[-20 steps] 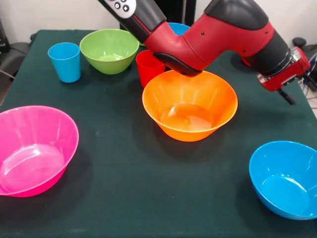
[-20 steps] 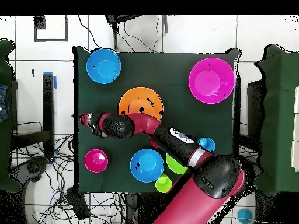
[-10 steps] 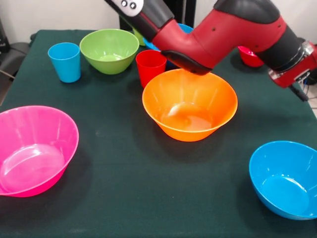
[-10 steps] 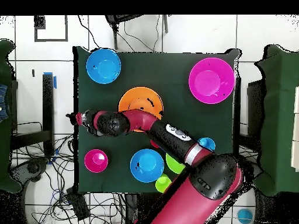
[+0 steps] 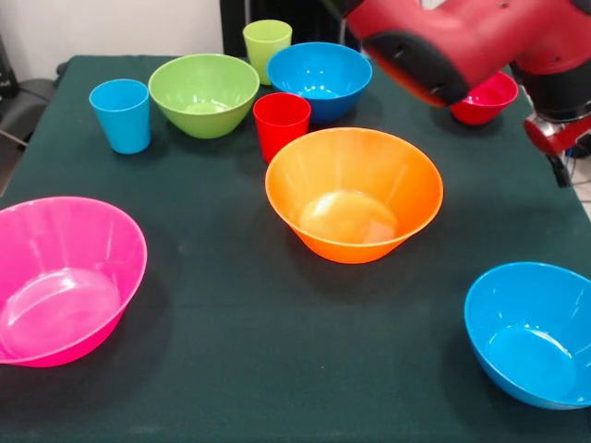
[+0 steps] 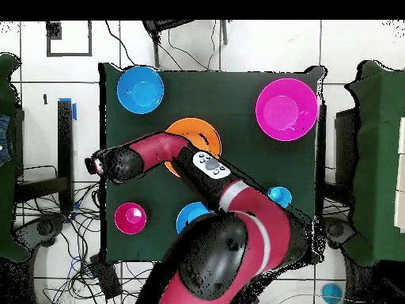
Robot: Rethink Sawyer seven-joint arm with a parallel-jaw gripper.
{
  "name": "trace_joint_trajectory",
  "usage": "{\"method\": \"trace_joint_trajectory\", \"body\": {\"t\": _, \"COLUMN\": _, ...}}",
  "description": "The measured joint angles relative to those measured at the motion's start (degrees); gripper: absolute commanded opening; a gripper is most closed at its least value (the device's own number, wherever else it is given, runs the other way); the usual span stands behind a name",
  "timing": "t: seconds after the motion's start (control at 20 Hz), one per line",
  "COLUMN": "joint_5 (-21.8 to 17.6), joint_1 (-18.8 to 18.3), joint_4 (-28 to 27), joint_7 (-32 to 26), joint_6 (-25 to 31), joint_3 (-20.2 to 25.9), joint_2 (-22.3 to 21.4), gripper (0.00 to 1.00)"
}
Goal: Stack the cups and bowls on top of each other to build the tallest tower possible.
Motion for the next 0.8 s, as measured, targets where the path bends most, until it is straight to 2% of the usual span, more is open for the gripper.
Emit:
{"method": "trace_joint_trajectory", "body": {"t": 0.15, "joint_5": -0.1, "joint_1": 3.1, "joint_4": -2.2, "joint_7": 0.0, "joint_6": 3.9, "joint_3": -2.8, "joint_2": -2.3, "gripper": 1.00}}
{"method": "trace_joint_trajectory", "body": {"t": 0.3, "joint_5": -0.1, "joint_1": 4.0, "joint_4": -3.6, "joint_7": 0.0, "joint_6": 5.7, "joint_3": -4.6, "joint_2": -3.4, "gripper": 1.00}}
{"method": "trace_joint_trajectory", "body": {"t": 0.8, "joint_5": -0.4, "joint_1": 3.2, "joint_4": -6.8, "joint_7": 0.0, "joint_6": 6.3, "joint_3": -9.9, "joint_2": -5.5, "gripper": 1.00}}
